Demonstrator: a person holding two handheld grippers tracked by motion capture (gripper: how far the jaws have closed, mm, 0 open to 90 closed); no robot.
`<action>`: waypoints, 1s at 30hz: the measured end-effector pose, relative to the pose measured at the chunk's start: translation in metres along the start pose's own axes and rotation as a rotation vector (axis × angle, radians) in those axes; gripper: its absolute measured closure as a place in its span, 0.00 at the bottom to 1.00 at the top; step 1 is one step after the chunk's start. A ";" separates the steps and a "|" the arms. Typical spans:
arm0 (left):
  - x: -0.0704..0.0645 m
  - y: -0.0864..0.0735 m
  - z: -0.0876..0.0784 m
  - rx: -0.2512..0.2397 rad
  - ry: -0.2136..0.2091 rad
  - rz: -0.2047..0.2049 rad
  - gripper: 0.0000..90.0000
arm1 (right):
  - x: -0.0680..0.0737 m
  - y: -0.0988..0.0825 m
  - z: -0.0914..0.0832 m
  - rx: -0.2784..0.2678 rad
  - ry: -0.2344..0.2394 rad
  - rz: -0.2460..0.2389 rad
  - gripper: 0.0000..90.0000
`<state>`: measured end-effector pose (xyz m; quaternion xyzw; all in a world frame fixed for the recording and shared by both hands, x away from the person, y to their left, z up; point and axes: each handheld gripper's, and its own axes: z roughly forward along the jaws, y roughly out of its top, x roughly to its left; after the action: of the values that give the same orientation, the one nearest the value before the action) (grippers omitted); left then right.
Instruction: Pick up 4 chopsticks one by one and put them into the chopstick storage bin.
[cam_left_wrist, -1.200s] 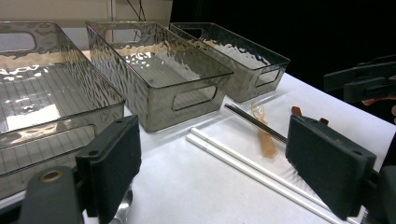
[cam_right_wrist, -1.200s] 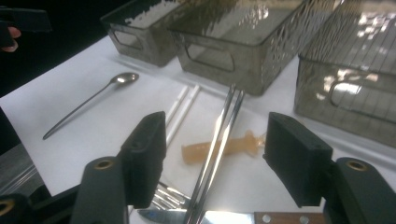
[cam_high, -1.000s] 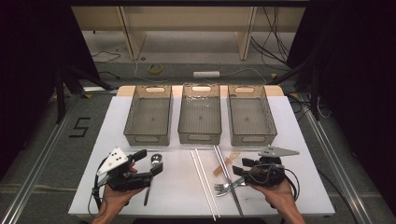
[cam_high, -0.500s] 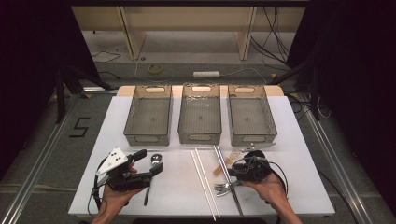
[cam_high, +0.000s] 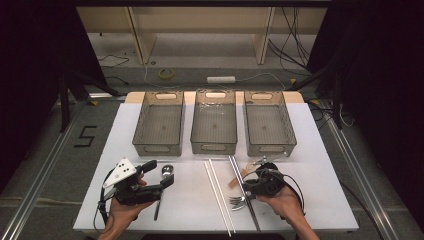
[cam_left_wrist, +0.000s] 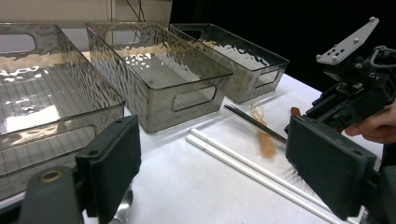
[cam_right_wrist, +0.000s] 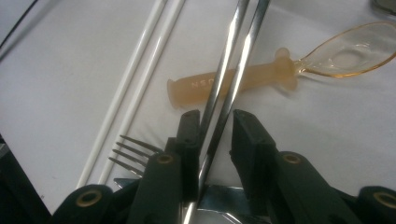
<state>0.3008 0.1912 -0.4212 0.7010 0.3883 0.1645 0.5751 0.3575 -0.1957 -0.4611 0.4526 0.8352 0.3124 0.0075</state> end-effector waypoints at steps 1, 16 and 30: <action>0.000 0.000 0.000 0.000 0.000 0.000 0.20 | 0.000 0.000 0.001 0.004 -0.001 0.001 0.82; 0.000 0.000 0.000 0.002 -0.001 0.002 0.20 | 0.000 0.001 0.009 0.048 -0.030 -0.008 0.87; 0.000 0.000 0.000 0.002 -0.002 0.001 0.20 | -0.005 0.003 0.011 0.055 -0.053 0.017 0.94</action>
<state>0.3008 0.1912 -0.4210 0.7020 0.3875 0.1640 0.5746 0.3657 -0.1924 -0.4699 0.4678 0.8392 0.2771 0.0147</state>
